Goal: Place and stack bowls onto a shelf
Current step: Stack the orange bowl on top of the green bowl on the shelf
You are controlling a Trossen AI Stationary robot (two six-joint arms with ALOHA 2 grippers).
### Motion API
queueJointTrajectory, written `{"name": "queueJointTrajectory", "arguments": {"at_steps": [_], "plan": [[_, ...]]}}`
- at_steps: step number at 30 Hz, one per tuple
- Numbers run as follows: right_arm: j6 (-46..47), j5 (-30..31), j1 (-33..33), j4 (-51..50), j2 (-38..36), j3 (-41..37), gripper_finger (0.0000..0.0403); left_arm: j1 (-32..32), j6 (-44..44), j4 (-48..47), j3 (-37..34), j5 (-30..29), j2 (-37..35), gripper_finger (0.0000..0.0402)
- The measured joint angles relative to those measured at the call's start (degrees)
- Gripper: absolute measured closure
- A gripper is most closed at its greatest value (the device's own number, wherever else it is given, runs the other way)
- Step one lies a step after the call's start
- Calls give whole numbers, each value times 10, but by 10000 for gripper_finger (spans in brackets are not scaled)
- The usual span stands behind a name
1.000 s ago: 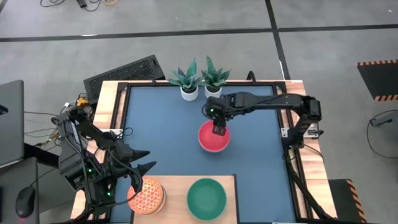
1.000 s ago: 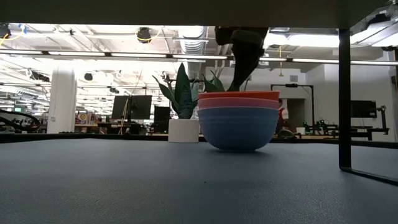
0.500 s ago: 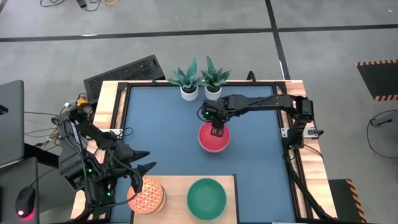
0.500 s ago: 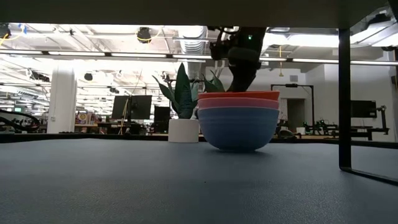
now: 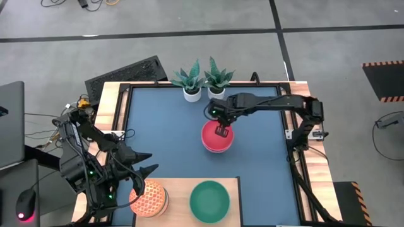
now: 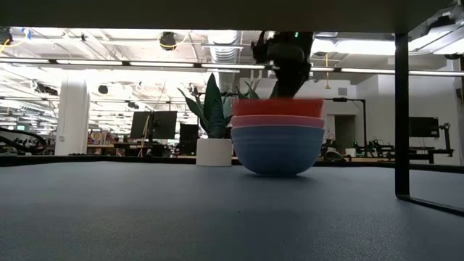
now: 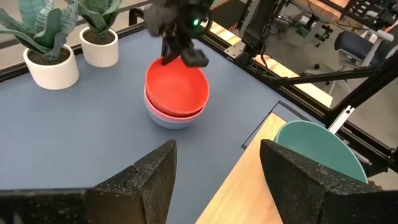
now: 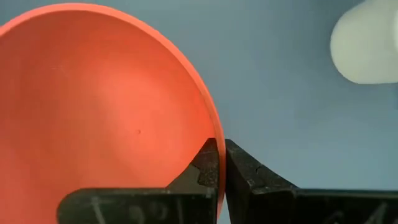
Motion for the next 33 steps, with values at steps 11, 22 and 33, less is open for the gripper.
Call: {"name": "queueJointTrajectory", "arguments": {"at_steps": [11,22,33], "plan": [[118,-44,-8,-27,-111,60,375,0,1,0,0,-1,0,187],[189,-56,120,102,-198,121,375,0,7,0,0,-1,0,187],[197,-55,290,220,-171,120,375,0,9,0,0,1,0,187]]}}
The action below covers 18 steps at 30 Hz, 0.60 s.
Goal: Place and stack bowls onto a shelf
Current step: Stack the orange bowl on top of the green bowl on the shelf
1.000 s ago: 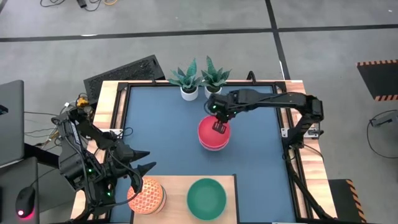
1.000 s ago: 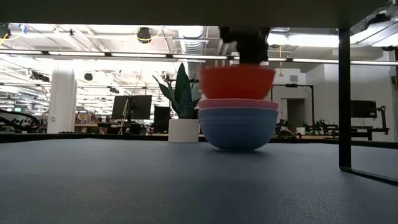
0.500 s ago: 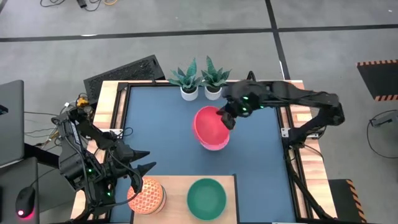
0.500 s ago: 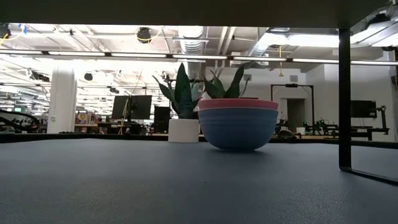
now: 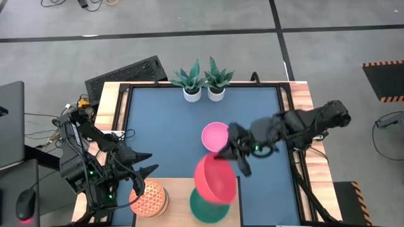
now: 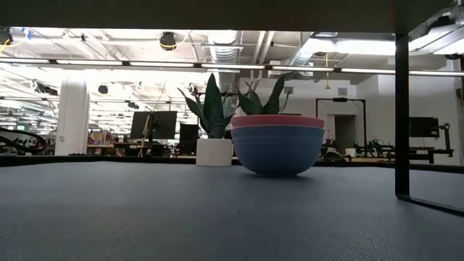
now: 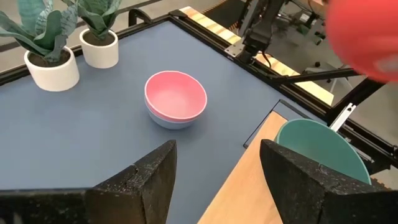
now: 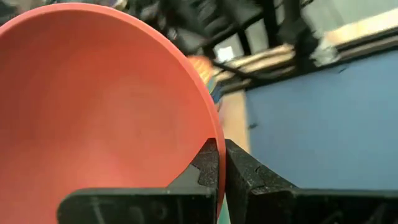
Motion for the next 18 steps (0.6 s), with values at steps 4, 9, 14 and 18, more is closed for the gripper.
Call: {"name": "queueJointTrajectory", "arguments": {"at_steps": [4,9,14,18], "plan": [[21,-6,39,11,26,5,375,0,1,0,0,4,0,187],[39,-15,67,6,66,47,375,0,11,0,0,17,0,187],[36,-5,75,-46,108,102,375,0,11,0,0,21,0,187],[63,24,63,-145,143,133,375,0,26,0,0,22,0,187]]}}
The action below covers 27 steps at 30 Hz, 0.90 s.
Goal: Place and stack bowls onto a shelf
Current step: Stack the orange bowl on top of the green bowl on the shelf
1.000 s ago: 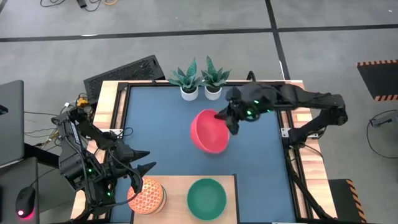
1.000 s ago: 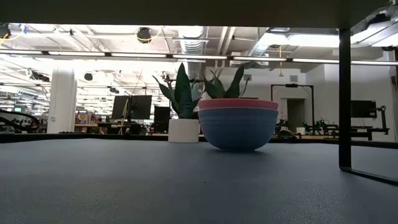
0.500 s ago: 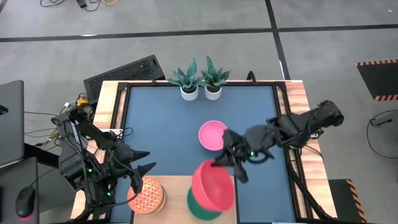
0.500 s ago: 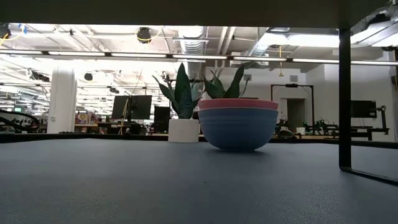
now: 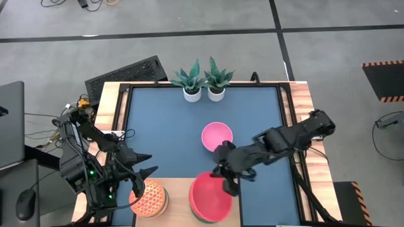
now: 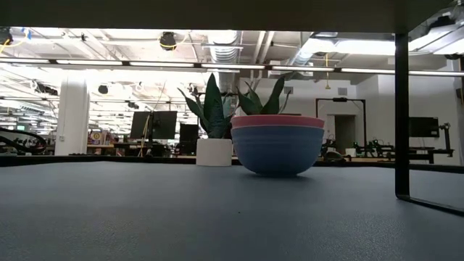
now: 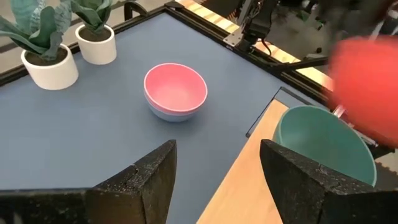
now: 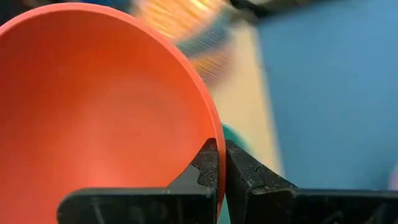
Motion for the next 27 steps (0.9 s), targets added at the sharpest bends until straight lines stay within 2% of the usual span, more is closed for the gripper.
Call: {"name": "queueJointTrajectory", "arguments": {"at_steps": [6,9,27], "plan": [[51,10,-25,-138,47,15,375,0,17,0,0,13,0,187],[58,10,-28,-165,60,16,375,0,17,0,0,13,0,187],[70,-51,-23,-147,65,17,375,0,34,-2,0,13,0,187]]}}
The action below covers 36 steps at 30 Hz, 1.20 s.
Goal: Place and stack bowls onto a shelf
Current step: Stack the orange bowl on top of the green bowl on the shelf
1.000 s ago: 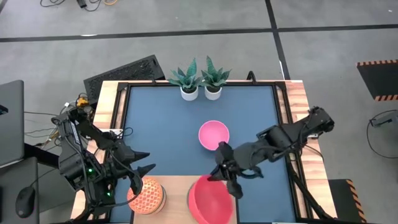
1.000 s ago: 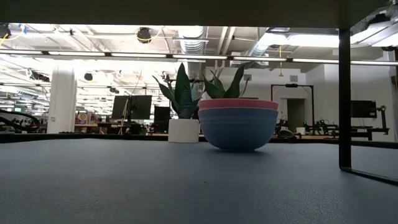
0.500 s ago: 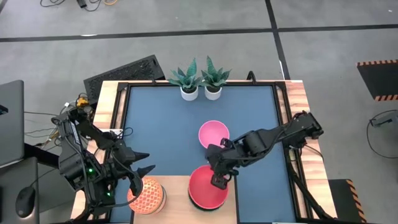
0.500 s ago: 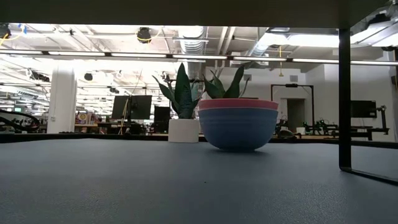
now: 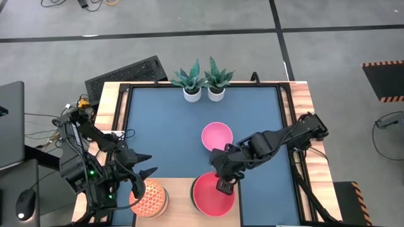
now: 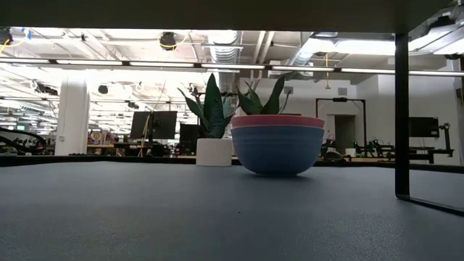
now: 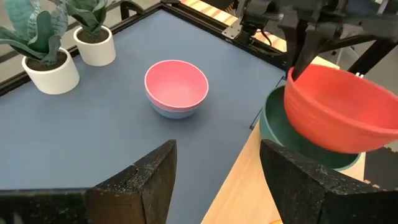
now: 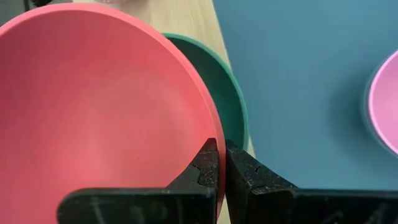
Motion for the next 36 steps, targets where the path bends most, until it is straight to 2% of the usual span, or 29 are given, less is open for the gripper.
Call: {"name": "queueJointTrajectory", "arguments": {"at_steps": [16,25,29,36], "plan": [[-27,1,-8,-1,3,-1,356,0,0,0,0,0,0,187],[-45,-27,-8,-1,3,-1,350,0,0,0,0,0,0,187],[-48,-27,-10,0,3,-1,332,0,0,0,0,0,0,187],[-54,-33,-16,0,3,-1,276,0,0,0,0,0,0,187]]}}
